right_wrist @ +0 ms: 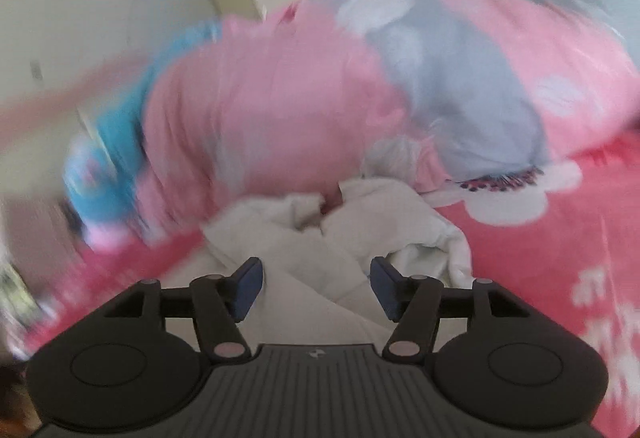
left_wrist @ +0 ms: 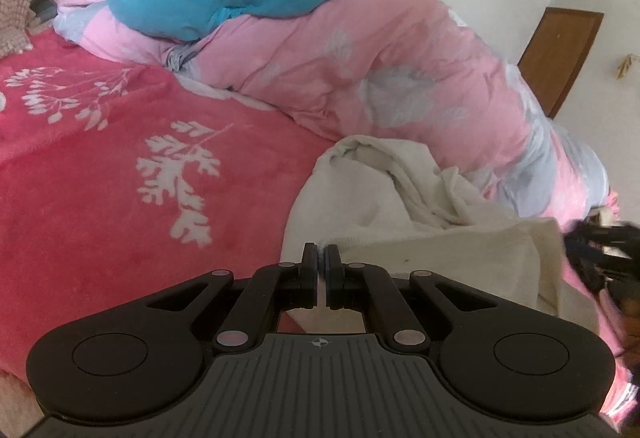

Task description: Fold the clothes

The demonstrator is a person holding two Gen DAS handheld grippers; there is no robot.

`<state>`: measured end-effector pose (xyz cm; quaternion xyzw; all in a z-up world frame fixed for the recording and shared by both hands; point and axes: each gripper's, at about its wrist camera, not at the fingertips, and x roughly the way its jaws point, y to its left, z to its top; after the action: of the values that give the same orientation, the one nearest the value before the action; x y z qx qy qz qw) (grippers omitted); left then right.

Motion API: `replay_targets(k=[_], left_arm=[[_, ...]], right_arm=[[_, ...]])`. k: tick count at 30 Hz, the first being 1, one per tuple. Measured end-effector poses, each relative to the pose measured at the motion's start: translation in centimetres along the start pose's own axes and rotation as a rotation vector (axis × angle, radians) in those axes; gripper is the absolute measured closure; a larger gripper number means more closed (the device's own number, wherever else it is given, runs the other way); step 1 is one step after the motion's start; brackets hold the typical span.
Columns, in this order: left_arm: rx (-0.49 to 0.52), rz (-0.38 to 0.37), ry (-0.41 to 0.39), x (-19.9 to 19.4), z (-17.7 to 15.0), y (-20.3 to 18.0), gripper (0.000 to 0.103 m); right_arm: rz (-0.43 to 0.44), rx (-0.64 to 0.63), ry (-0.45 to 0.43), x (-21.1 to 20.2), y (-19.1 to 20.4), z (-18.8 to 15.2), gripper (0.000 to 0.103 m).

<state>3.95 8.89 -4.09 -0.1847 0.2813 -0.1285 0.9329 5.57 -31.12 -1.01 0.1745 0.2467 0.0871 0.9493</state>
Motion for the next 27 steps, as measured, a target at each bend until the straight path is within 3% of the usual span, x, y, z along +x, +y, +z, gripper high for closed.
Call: replay_targets(k=[4,10,14,18,22,27], left_arm=[[0.004,0.009,0.005,0.2,0.0,0.0,0.101],[0.011,0.022,0.013,0.5,0.0,-0.1,0.101],[0.012,0.027,0.011,0.5,-0.1,-0.2,0.101],[0.012,0.030,0.005,0.3,-0.2,-0.3,0.101],[0.012,0.028,0.002,0.1,-0.3,-0.4,0.101],[0.009,0.013,0.016,0.4,-0.3,-0.2,0.099]], right_arm=[[0.028,0.093,-0.040,-6.0,-2.0,-0.6,0.041],[-0.090,-0.100,0.027,-9.8,0.4,-5.7,0.042],[-0.095,-0.349,0.077,-9.4,4.3,-9.2,0.048],[-0.163,-0.615,0.136,-6.3,7.4,-11.6,0.060],[-0.250,-0.701,0.174,-3.2,7.4,-12.3,0.074],[-0.297,-0.720,0.178,-1.7,6.8,-11.7,0.075]])
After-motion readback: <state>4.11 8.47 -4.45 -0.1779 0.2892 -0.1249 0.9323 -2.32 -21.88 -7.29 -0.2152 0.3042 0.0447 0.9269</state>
